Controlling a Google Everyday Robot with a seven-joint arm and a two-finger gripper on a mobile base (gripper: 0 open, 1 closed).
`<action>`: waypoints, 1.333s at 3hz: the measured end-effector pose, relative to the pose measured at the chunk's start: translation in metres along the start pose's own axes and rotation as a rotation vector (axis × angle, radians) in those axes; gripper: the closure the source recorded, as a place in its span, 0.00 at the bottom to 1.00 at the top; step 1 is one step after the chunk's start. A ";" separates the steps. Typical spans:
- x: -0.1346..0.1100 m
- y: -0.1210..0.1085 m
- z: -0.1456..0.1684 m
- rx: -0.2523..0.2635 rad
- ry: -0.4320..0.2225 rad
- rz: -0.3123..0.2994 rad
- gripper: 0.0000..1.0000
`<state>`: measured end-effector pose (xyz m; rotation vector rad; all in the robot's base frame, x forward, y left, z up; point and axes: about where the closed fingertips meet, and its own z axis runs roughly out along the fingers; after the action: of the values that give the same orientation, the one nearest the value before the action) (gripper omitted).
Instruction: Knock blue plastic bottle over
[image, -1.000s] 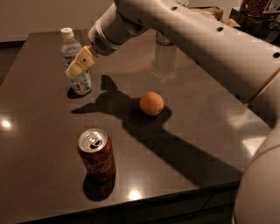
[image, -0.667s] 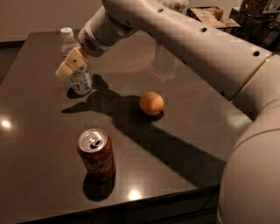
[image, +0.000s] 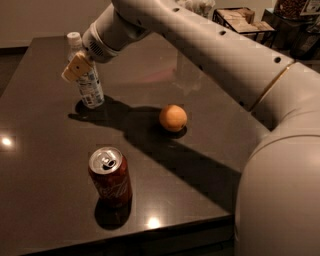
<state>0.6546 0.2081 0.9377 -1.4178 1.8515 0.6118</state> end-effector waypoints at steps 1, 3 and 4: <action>-0.001 -0.003 -0.013 -0.035 0.003 -0.024 0.64; 0.012 -0.035 -0.068 -0.057 0.149 -0.289 1.00; 0.039 -0.046 -0.083 -0.075 0.287 -0.443 1.00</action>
Offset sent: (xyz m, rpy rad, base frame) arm 0.0122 -0.0808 0.0577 -0.1910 -0.1378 0.2368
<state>0.6726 0.1099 0.9628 -1.9724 1.6499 0.2667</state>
